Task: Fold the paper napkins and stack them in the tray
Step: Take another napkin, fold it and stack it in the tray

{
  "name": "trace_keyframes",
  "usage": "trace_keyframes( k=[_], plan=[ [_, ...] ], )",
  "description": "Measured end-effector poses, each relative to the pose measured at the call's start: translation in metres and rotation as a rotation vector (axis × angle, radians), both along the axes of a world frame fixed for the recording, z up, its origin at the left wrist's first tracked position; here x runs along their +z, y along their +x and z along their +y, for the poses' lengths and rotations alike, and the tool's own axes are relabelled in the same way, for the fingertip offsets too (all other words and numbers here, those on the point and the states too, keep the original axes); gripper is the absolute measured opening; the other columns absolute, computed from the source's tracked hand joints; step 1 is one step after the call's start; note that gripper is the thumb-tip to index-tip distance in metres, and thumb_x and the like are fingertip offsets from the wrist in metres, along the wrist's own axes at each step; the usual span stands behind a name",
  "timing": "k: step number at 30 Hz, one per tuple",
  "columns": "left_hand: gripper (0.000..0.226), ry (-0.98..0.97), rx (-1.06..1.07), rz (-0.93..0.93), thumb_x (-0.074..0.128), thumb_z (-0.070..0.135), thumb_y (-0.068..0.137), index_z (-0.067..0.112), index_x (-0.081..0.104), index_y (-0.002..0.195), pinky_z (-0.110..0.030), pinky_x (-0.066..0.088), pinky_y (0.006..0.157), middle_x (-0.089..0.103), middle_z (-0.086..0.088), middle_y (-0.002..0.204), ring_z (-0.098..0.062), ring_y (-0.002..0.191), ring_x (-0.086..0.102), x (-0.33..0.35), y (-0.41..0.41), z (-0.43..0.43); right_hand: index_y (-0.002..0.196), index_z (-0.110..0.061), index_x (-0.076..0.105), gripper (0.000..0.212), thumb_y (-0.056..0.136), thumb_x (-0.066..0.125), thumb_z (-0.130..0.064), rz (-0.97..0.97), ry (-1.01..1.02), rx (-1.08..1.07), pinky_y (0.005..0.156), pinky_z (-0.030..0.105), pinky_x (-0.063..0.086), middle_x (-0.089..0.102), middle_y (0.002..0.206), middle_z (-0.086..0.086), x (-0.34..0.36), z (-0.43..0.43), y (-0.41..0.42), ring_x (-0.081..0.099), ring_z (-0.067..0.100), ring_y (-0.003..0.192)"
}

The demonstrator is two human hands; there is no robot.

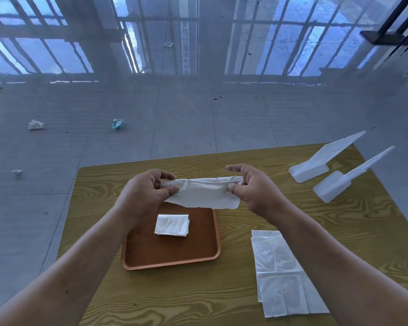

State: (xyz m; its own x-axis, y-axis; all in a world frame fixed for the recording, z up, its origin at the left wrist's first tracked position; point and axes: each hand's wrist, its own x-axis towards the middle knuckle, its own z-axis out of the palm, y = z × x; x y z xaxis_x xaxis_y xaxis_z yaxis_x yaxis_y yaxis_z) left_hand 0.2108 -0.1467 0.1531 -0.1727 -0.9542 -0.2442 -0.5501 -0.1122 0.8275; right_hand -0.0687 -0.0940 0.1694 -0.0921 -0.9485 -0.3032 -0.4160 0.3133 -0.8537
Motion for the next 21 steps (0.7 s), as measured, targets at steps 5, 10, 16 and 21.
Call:
trace_keyframes(
  k=[5,10,16,21],
  plan=[
    [0.046,0.272,0.14,0.568,0.084,0.019,0.078,0.016,0.07,0.122,-0.04,0.066,0.073,0.082,-0.011,0.092,-0.024,0.084,0.077,0.013,-0.008,0.005,0.131,-0.022,0.063,0.039,0.099,0.063,0.001,-0.59,0.072,-0.187,0.085,0.04,0.057,0.072,0.107,0.022,0.005,0.0,-0.005,0.069,0.019,0.089],
    [0.044,0.346,0.221,0.748,0.081,0.029,0.077,0.015,0.072,0.117,-0.033,0.061,0.06,0.075,-0.003,0.087,-0.017,0.078,0.071,0.018,-0.015,0.0,0.134,-0.022,0.063,0.04,0.101,0.061,0.001,-0.637,0.057,-0.14,0.086,0.036,0.056,0.071,0.093,0.006,0.005,0.0,-0.005,0.067,0.015,0.085],
    [0.044,0.252,0.132,0.625,0.085,0.026,0.074,0.022,0.075,0.117,-0.028,0.063,0.069,0.079,-0.006,0.09,-0.019,0.084,0.076,0.017,-0.006,-0.005,0.13,-0.024,0.062,0.038,0.099,0.066,-0.003,-0.41,-0.008,-0.191,0.094,0.049,0.055,0.074,0.107,0.016,0.013,-0.004,-0.009,0.068,0.022,0.095],
    [0.05,0.256,0.143,0.6,0.08,0.037,0.079,0.024,0.067,0.126,-0.033,0.066,0.076,0.082,-0.003,0.092,-0.018,0.087,0.076,0.021,-0.007,-0.004,0.133,-0.022,0.062,0.04,0.099,0.066,-0.001,-0.326,-0.063,-0.114,0.098,0.053,0.057,0.077,0.101,0.012,0.018,-0.005,-0.01,0.071,0.021,0.092]
  ],
)
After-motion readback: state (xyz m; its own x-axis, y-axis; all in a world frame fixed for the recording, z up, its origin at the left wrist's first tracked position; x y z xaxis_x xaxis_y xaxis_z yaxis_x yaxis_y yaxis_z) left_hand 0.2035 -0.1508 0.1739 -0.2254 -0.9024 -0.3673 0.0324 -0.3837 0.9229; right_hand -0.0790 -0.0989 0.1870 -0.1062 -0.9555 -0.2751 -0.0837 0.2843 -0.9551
